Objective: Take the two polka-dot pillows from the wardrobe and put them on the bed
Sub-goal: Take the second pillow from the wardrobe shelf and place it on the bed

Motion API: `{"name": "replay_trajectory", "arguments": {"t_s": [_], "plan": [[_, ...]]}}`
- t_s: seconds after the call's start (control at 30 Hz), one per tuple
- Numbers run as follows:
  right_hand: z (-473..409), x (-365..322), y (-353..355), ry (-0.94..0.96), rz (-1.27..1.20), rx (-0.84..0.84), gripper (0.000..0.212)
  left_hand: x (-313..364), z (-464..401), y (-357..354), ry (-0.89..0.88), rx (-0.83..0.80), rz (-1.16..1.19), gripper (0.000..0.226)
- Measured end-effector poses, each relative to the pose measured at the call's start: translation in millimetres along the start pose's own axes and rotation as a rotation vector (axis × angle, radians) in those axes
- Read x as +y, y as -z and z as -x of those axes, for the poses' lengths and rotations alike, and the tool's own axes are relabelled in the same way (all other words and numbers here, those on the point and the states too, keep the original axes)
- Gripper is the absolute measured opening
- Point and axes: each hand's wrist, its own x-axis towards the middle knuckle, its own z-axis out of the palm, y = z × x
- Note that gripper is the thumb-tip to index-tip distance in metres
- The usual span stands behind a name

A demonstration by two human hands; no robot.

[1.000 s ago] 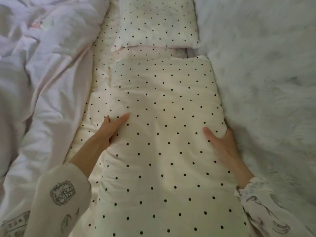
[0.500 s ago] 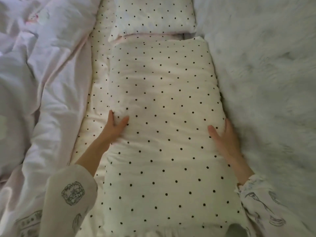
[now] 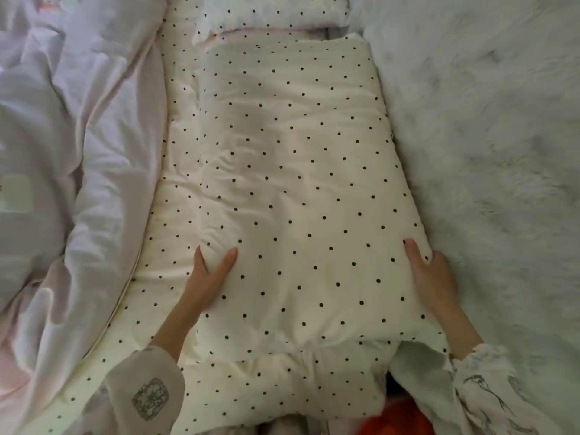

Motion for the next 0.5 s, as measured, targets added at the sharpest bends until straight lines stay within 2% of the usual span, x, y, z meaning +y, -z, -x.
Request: {"name": "replay_trajectory", "arguments": {"t_s": [0.1,0.17,0.4,0.5], "plan": [[4.9,8.5,1.2,-0.014,-0.002,0.007,0.073,-7.7,5.0,-7.4,-0.004,-0.094,0.024,0.103],[6.3,13.5,-1.4,-0.022,-0.019,0.019,0.075,-11.0,3.1,-11.8,-0.014,-0.098,0.038,0.101],[14.5,22.0,-7.0,-0.081,-0.022,0.181,0.077,-20.2,4.9,-11.9,-0.026,-0.182,0.035,0.087],[18.3,23.9,-11.6,-0.115,0.030,0.196,0.083,-21.1,-4.5,-11.4,0.030,-0.164,0.027,0.104]]}}
